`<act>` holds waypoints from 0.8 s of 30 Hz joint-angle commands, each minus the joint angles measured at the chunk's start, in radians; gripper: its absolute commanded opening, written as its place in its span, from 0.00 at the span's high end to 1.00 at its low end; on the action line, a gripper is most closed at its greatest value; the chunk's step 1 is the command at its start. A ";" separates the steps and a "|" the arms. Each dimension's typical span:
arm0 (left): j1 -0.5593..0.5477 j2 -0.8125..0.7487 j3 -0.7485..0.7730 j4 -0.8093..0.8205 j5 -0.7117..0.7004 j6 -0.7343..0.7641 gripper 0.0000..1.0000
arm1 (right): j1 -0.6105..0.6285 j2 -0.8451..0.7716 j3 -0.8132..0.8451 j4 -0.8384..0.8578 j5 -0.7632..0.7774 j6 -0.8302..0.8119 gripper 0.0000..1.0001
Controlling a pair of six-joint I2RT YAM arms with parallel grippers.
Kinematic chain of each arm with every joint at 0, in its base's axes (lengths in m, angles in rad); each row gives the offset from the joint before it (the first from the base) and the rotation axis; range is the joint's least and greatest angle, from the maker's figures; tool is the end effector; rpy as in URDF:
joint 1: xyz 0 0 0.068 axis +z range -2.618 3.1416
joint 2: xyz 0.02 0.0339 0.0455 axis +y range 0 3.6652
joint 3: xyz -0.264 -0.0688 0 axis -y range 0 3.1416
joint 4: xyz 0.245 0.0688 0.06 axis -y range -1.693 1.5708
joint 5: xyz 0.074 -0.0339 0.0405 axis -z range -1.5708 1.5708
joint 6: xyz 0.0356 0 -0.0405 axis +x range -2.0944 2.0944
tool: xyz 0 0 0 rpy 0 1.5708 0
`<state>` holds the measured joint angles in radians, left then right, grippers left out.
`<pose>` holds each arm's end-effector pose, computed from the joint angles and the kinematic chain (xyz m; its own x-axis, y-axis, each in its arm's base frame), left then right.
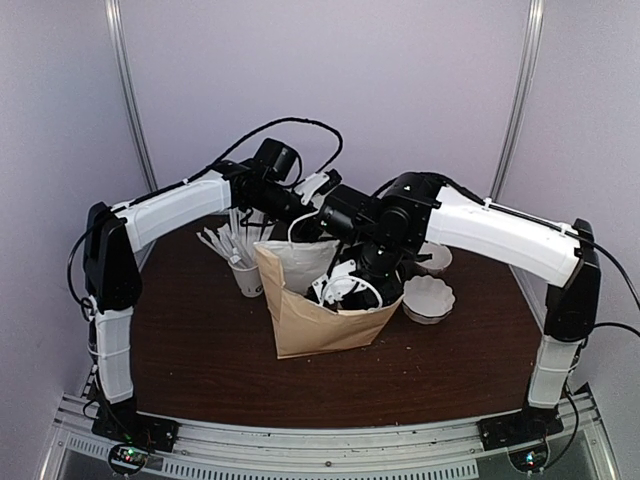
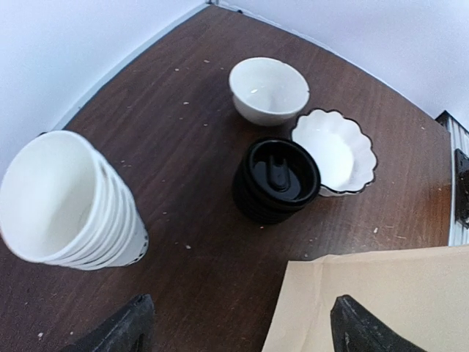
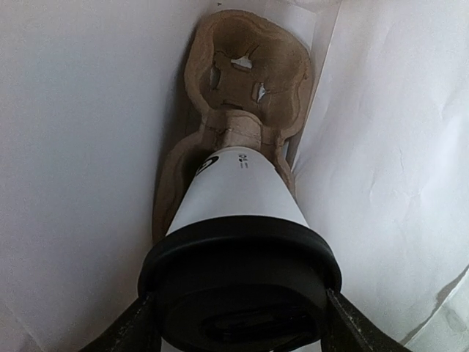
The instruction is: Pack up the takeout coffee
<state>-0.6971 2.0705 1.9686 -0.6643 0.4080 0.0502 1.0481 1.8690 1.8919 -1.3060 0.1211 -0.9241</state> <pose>0.3537 -0.3146 0.3060 -0.4904 0.4707 -0.7334 0.8342 0.4972 -0.2386 0.1895 0.3203 0.3266 0.3844 -0.9198 -0.0785 -0.8900 -0.3466 -0.2962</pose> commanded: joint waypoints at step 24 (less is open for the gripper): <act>0.011 -0.424 -0.257 0.007 -0.286 -0.003 0.12 | -0.047 0.177 0.271 -0.372 -0.270 0.038 0.47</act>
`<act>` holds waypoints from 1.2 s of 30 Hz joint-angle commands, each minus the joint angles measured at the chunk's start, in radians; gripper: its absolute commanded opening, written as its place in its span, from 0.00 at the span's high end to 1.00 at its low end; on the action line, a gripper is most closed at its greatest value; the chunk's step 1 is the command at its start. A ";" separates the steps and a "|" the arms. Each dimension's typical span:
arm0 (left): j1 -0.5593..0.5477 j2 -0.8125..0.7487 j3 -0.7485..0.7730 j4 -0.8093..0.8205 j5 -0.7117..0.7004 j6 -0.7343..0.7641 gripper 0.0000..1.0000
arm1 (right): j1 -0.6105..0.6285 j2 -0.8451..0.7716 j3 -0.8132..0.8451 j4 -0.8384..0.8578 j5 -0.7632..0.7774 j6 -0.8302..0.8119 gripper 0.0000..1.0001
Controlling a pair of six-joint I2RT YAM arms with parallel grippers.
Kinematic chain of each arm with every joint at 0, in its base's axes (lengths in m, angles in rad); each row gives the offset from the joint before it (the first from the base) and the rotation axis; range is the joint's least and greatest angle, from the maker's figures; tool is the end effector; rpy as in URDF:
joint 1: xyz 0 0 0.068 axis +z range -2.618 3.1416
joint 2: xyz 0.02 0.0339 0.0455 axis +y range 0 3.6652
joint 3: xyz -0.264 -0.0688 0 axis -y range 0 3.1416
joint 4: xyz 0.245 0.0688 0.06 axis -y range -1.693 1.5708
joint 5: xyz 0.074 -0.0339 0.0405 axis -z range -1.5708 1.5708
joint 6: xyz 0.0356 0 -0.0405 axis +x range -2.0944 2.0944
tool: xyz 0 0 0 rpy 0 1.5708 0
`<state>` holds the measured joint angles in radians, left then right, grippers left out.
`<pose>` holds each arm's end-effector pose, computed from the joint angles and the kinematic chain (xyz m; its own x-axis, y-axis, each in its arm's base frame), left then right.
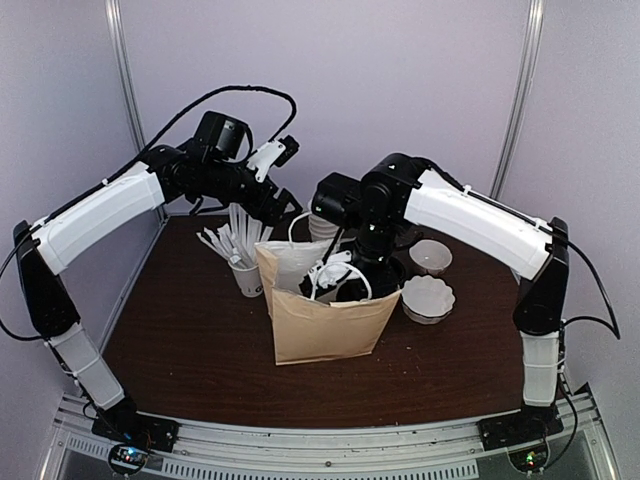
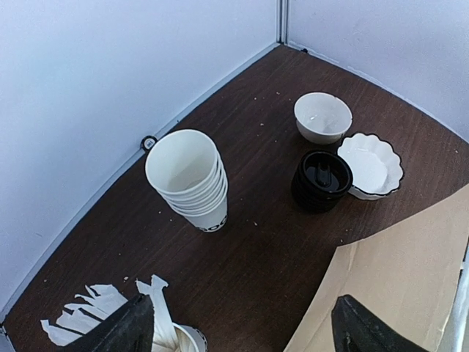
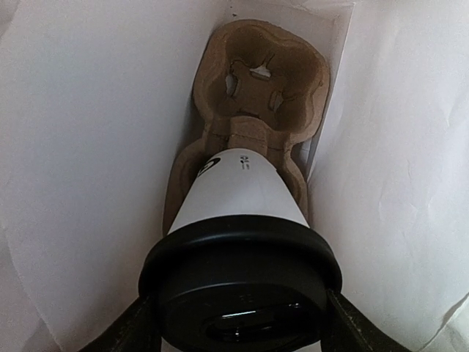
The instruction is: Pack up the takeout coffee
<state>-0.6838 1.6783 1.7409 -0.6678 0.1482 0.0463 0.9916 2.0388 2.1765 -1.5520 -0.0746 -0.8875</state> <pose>0.2904 -0.2434 0.3891 -0.4073 0.3910 -0.8254 0.7386 0.6726 -0.0459 0.2116 0.3283 0.3340 0.3108 -0.9377 -0.1555 -0.9502 -0.3026 -0.0744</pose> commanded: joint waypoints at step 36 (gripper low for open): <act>-0.087 -0.141 0.010 -0.263 -0.091 -0.223 0.11 | -0.011 0.126 -0.046 0.144 -0.027 0.135 0.44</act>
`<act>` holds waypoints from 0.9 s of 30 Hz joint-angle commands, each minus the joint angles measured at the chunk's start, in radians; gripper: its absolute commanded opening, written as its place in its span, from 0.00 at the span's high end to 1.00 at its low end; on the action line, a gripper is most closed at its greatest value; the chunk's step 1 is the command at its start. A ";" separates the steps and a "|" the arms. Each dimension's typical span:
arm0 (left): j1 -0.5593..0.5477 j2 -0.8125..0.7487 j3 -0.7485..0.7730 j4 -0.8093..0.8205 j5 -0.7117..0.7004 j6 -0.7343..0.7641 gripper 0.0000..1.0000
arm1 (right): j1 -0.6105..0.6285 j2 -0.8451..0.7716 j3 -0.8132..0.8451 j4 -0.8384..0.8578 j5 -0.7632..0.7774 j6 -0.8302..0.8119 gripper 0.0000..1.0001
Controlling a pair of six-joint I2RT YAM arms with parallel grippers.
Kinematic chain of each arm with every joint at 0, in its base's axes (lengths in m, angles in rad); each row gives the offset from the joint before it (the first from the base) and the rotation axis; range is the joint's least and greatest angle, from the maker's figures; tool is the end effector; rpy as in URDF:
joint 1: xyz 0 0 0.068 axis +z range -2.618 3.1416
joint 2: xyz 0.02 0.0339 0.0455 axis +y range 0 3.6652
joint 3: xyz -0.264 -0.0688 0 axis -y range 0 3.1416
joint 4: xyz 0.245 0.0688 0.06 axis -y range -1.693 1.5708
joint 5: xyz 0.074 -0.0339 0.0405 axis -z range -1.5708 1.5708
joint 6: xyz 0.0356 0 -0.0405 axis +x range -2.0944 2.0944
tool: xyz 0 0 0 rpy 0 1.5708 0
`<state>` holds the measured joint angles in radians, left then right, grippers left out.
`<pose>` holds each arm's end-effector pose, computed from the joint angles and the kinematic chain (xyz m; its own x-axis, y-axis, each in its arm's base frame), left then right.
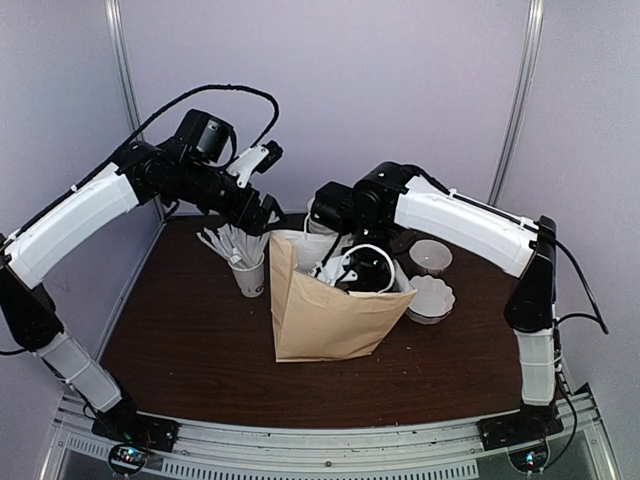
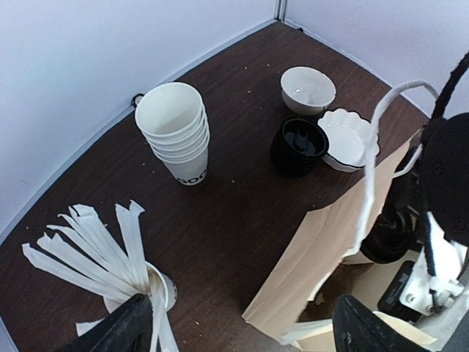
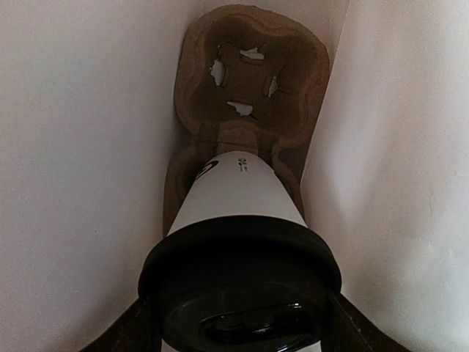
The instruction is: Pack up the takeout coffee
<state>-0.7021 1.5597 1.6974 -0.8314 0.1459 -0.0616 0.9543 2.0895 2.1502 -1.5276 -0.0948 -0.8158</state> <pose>0.2528 -0.2206 0.4007 -0.5318 0.3701 -0.7617 0.6929 0.7073 -0.1401 0.2303 0.3309 0.3087 0.2016 -0.9695 -0.1396 -0.9793 -0.2021 -0.0110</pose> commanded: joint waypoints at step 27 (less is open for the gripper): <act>-0.300 0.275 0.499 -0.764 -0.529 -0.407 0.12 | 0.030 0.047 -0.074 0.185 0.038 0.131 0.42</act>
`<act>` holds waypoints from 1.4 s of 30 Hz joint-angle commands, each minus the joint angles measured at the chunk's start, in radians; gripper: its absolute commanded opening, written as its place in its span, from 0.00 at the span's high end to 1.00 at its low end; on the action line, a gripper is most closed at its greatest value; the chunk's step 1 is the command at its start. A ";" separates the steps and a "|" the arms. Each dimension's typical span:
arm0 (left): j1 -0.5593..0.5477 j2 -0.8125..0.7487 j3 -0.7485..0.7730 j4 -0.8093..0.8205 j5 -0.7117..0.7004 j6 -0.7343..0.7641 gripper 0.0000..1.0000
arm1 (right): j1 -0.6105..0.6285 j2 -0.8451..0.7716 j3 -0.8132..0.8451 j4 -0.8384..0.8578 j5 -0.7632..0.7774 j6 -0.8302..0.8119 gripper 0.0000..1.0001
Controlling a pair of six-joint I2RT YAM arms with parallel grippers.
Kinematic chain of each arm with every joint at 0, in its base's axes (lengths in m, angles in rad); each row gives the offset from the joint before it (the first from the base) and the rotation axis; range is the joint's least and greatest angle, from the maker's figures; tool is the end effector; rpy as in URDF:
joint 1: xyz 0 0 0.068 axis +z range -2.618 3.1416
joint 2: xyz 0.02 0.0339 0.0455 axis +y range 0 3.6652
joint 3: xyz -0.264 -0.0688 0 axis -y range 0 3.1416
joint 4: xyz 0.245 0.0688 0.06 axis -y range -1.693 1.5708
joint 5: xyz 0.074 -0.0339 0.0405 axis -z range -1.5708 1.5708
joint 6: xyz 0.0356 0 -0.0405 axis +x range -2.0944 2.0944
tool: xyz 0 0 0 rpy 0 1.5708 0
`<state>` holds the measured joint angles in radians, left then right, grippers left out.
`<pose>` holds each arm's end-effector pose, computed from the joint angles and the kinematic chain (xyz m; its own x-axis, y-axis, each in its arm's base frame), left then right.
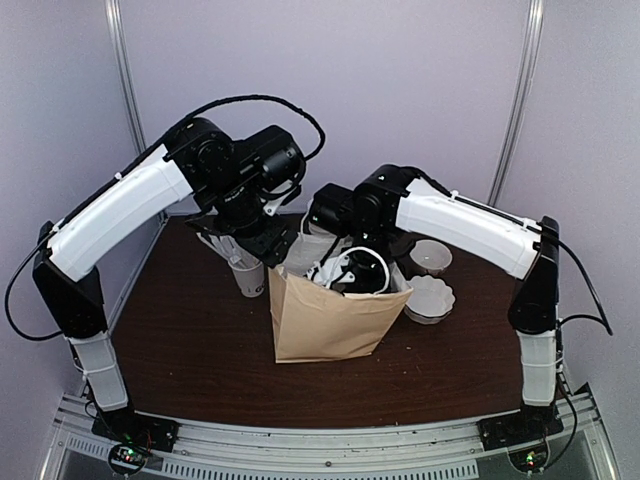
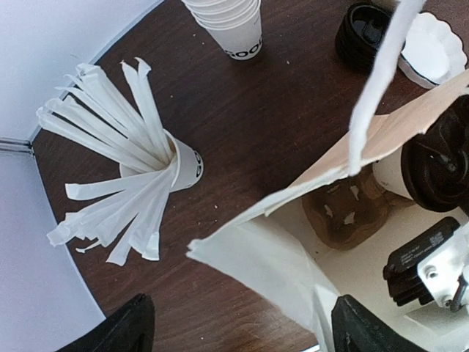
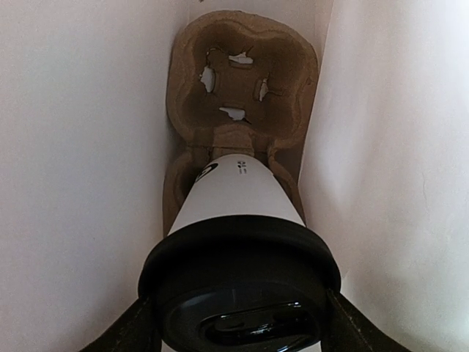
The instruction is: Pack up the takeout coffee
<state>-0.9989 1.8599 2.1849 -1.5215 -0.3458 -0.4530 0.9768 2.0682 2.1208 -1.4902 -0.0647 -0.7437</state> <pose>0.1983 -0.2857 0.4016 -0.7698 0.4353 -0.4668 0.4305 0.8941 0.1236 0.2231 0.3344 0.3098 0.1549 -0.9778 -0.1411 -0.9877 -0.1503 -0.0427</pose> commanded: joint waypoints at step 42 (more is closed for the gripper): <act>0.042 -0.143 -0.107 0.297 0.268 0.392 0.07 | 0.046 -0.264 0.010 0.180 0.021 -0.071 0.01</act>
<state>-0.9737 1.6848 2.0838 -1.2919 -0.1787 -0.1593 1.0252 1.8275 2.1025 -1.3117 -0.0624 -0.7841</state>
